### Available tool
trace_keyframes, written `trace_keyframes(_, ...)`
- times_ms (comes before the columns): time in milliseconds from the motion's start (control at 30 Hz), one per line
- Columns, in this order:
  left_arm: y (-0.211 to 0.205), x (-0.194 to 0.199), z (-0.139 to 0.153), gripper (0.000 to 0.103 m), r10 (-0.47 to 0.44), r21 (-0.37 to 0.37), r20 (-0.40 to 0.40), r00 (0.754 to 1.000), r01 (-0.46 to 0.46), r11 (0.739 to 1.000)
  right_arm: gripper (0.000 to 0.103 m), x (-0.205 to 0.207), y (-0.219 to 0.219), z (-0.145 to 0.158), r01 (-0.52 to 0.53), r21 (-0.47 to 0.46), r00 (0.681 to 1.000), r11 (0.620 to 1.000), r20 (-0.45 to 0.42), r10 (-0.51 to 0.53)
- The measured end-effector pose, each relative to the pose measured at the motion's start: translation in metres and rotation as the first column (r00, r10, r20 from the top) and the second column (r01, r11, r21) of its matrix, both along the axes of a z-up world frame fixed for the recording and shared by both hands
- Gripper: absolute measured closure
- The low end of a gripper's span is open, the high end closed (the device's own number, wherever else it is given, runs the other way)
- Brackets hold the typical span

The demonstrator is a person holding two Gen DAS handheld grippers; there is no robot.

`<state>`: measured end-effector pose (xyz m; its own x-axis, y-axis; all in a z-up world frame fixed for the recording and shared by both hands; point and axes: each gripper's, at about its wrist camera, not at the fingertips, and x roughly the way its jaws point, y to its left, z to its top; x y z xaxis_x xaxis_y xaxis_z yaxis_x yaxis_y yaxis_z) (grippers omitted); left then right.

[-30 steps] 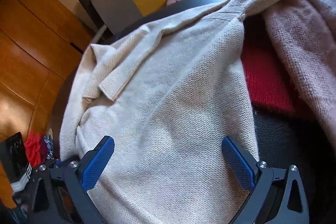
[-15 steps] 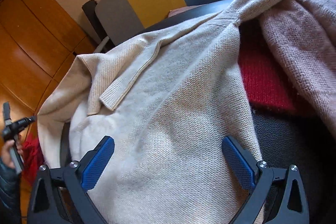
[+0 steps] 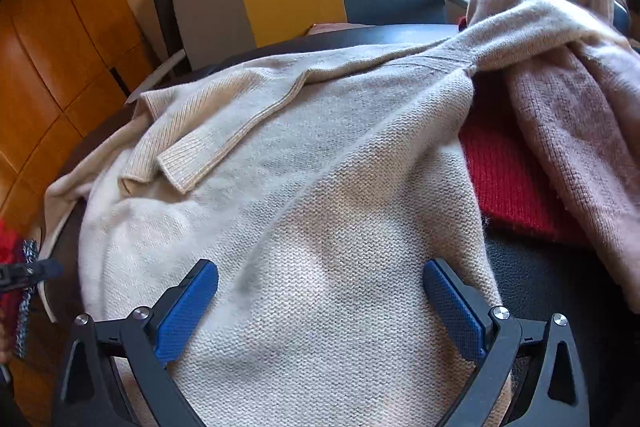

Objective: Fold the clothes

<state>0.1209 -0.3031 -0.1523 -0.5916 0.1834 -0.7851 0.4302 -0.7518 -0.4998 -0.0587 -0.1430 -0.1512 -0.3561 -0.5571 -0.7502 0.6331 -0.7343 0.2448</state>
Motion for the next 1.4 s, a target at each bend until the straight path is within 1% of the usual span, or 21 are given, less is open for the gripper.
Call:
trace_keyframes(100,0.015,-0.013,-0.007,0.085,0.019,0.034,-0.013,1.0,-0.019,0.999,0.0,0.001,0.002,-0.002,0.004,-0.03,1.0,1.0,0.001,-0.004)
trace_keyframes(133,0.017,-0.015,-0.008,0.085,0.026,0.039,-0.01,1.0,-0.025,0.999,0.0,0.002,0.004,-0.002,0.005,-0.04,1.0,0.999,0.002,-0.005)
trace_keyframes(200,0.014,-0.026,-0.015,0.085,0.023,0.073,-0.003,1.0,-0.023,0.997,0.0,0.002,0.009,-0.002,0.007,-0.063,1.0,0.998,0.002,-0.006)
trace_keyframes(267,0.014,-0.033,-0.019,0.084,0.033,0.074,0.014,0.999,-0.034,0.997,0.0,0.002,0.013,-0.001,0.007,-0.084,1.0,0.996,0.002,-0.007)
trace_keyframes(400,0.019,-0.045,-0.015,0.084,0.059,0.036,0.026,0.998,-0.06,0.998,0.0,0.002,0.023,-0.001,0.008,-0.121,1.0,0.993,0.009,-0.007)
trace_keyframes(433,0.02,-0.047,-0.014,0.085,0.063,0.027,0.033,0.997,-0.064,0.998,0.0,0.003,0.025,0.0,0.009,-0.13,1.0,0.991,0.01,-0.007)
trace_keyframes(467,0.021,-0.05,-0.014,0.088,0.065,0.009,0.041,0.997,-0.066,0.998,0.0,0.003,0.028,0.0,0.01,-0.139,1.0,0.99,0.012,-0.008)
trace_keyframes(500,0.021,-0.051,-0.014,0.097,0.06,-0.011,0.046,0.997,-0.06,0.998,0.0,0.003,0.03,0.0,0.011,-0.148,1.0,0.989,0.014,-0.009)
trace_keyframes(533,0.022,-0.052,-0.013,0.098,0.053,-0.031,0.05,0.997,-0.052,0.998,0.0,0.003,0.032,0.001,0.011,-0.155,1.0,0.988,0.017,-0.009)
trace_keyframes(567,0.021,-0.05,-0.013,0.099,0.048,-0.035,0.047,0.998,-0.047,0.998,0.0,0.002,0.034,0.001,0.012,-0.162,1.0,0.987,0.019,-0.008)
trace_keyframes(667,0.014,-0.036,-0.01,0.101,0.04,-0.041,0.035,0.999,-0.039,0.998,0.0,0.002,0.041,0.002,0.011,-0.177,1.0,0.984,0.03,-0.006)
trace_keyframes(767,-0.004,-0.001,0.001,0.101,0.062,-0.038,0.007,0.998,-0.061,0.997,0.0,0.004,0.044,0.004,0.008,-0.171,0.999,0.985,0.032,-0.002)
trace_keyframes(933,-0.042,0.067,0.026,0.101,0.144,-0.065,-0.021,0.989,-0.145,0.987,0.0,-0.005,0.028,0.004,-0.006,-0.128,0.999,0.992,0.031,0.01)
trace_keyframes(967,-0.048,0.076,0.03,0.101,0.166,-0.073,-0.021,0.986,-0.167,0.983,0.0,-0.005,0.026,0.005,-0.011,-0.111,0.999,0.994,0.028,0.015)
trace_keyframes(1000,-0.054,0.082,0.035,0.103,0.188,-0.083,-0.021,0.982,-0.189,0.979,0.0,-0.005,0.023,0.005,-0.016,-0.094,0.999,0.995,0.026,0.019)
trace_keyframes(1067,-0.062,0.09,0.037,0.103,0.213,-0.114,-0.019,0.977,-0.214,0.97,0.0,-0.003,0.018,0.007,-0.036,-0.046,0.999,0.998,0.03,0.037)
trace_keyframes(1133,-0.069,0.099,0.039,0.103,0.236,-0.146,-0.017,0.972,-0.236,0.961,0.0,0.0,0.011,0.012,-0.078,0.007,0.996,0.997,0.053,0.077)
trace_keyframes(1267,-0.083,0.115,0.043,0.103,0.282,-0.211,-0.015,0.959,-0.279,0.937,0.0,0.008,0.003,0.023,-0.146,0.023,0.982,0.989,0.121,0.142)
trace_keyframes(1333,-0.071,0.107,0.04,0.103,0.216,-0.216,-0.026,0.976,-0.216,0.952,0.0,0.013,0.001,0.029,-0.16,0.021,0.981,0.987,0.117,0.157)
trace_keyframes(1400,-0.046,0.086,0.036,0.102,0.117,-0.231,-0.041,0.992,-0.123,0.965,0.0,0.018,-0.003,0.034,-0.172,0.035,0.982,0.984,0.087,0.169)
